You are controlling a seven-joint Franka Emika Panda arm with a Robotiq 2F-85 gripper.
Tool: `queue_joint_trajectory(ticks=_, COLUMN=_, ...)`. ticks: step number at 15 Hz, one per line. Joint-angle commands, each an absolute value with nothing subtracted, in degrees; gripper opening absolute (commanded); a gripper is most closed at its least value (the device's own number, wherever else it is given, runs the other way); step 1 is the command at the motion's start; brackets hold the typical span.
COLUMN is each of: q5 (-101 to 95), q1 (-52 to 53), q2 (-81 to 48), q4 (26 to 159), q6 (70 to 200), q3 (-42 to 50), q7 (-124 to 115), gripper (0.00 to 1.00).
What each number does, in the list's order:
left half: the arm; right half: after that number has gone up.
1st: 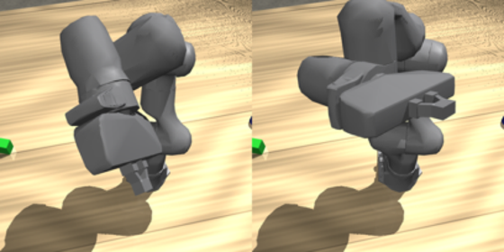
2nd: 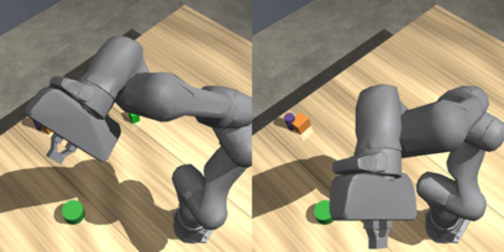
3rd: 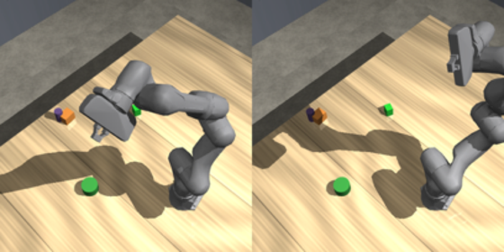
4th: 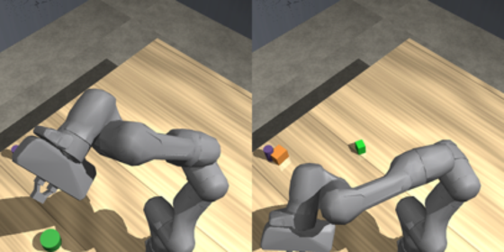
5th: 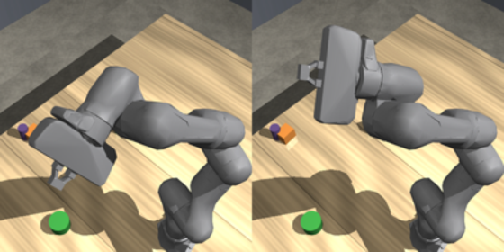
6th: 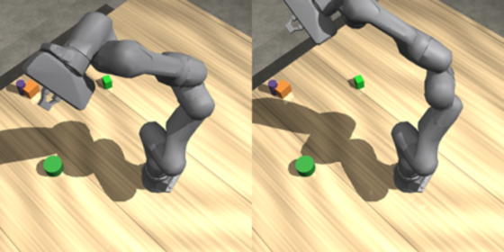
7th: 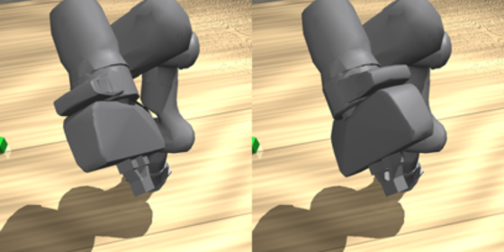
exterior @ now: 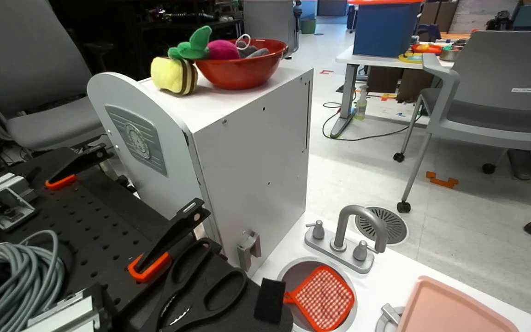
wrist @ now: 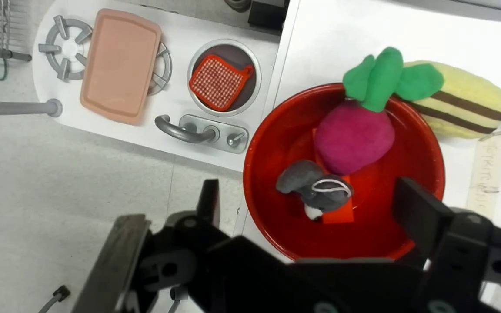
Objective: Pick up the purple toy and put it on top of the cupboard
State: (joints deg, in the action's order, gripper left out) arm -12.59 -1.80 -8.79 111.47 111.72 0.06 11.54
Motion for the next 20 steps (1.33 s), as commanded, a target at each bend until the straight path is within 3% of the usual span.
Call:
queue_joint_trajectory(ticks=1, q5=-11.79, q1=-2.39, q2=-7.72, q4=113.52, q6=114.17, q3=0.80, q7=12.56, gripper=1.00)
queue_joint_trajectory(ticks=13, q5=-5.18, q1=-3.56, q2=-16.35, q4=109.50, q6=127.85, q3=-1.39, q7=24.43, gripper=1.00)
queue_joint_trajectory(ticks=20, q5=-2.46, q1=-2.62, q2=-18.13, q4=105.59, q6=122.58, q3=-3.80, q7=26.96, gripper=1.00)
